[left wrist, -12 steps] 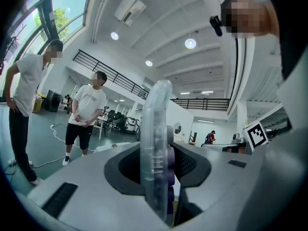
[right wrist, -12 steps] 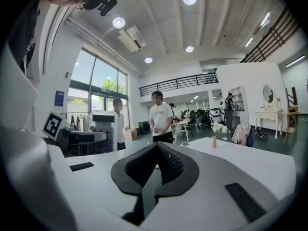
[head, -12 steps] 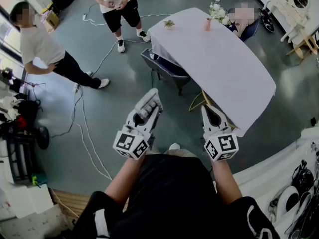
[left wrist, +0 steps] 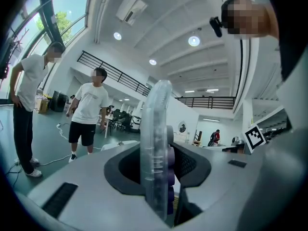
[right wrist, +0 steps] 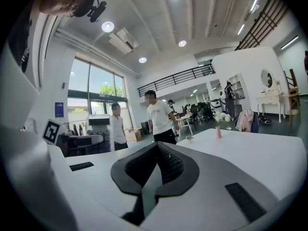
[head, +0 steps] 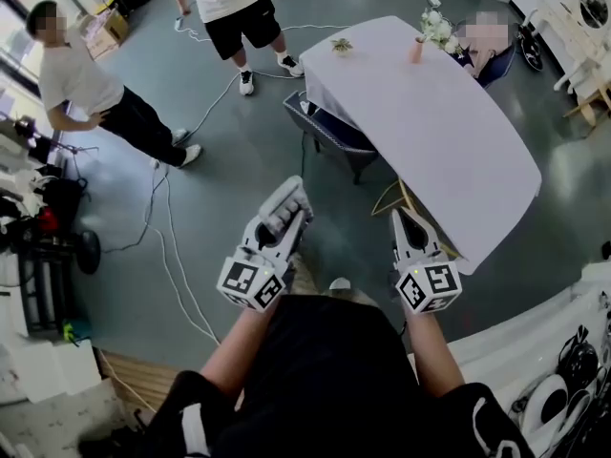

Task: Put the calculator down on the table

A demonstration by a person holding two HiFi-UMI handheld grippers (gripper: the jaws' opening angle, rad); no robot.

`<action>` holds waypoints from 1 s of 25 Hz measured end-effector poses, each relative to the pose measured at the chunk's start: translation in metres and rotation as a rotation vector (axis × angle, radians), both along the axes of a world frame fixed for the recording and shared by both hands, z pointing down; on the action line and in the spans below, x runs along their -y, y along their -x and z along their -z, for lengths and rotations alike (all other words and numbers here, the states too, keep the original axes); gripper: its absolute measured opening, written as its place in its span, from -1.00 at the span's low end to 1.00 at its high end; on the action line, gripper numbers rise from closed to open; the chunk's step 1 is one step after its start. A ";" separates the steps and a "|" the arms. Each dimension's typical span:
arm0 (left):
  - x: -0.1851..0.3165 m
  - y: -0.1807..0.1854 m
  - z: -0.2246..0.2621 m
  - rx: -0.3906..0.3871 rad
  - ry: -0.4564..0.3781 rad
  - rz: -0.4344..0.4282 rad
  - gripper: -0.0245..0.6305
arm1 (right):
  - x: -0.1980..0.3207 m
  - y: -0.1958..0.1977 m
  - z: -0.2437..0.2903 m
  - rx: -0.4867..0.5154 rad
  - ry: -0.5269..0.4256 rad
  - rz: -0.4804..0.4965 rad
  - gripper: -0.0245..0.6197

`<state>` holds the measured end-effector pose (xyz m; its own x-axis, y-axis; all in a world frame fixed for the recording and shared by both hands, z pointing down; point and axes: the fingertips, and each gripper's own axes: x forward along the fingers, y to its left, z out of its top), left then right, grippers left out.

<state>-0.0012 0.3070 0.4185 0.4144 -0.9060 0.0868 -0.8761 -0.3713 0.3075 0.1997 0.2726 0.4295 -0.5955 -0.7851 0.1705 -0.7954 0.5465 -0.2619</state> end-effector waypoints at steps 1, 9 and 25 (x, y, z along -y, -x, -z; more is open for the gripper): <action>0.003 0.002 -0.003 -0.001 0.005 0.001 -0.53 | 0.004 0.003 -0.002 -0.003 0.000 0.004 -0.93; 0.065 0.032 -0.031 -0.031 0.048 -0.014 -0.53 | 0.058 0.030 -0.021 -0.037 0.032 0.005 -0.93; 0.311 0.103 -0.059 -0.070 0.140 -0.280 -0.53 | 0.282 0.128 0.003 -0.102 0.016 -0.154 -0.93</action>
<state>-0.1038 -0.0040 0.4778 0.6555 -0.7370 0.1647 -0.7206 -0.5451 0.4284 0.0717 -0.0095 0.4262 -0.4471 -0.8626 0.2368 -0.8924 0.4122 -0.1834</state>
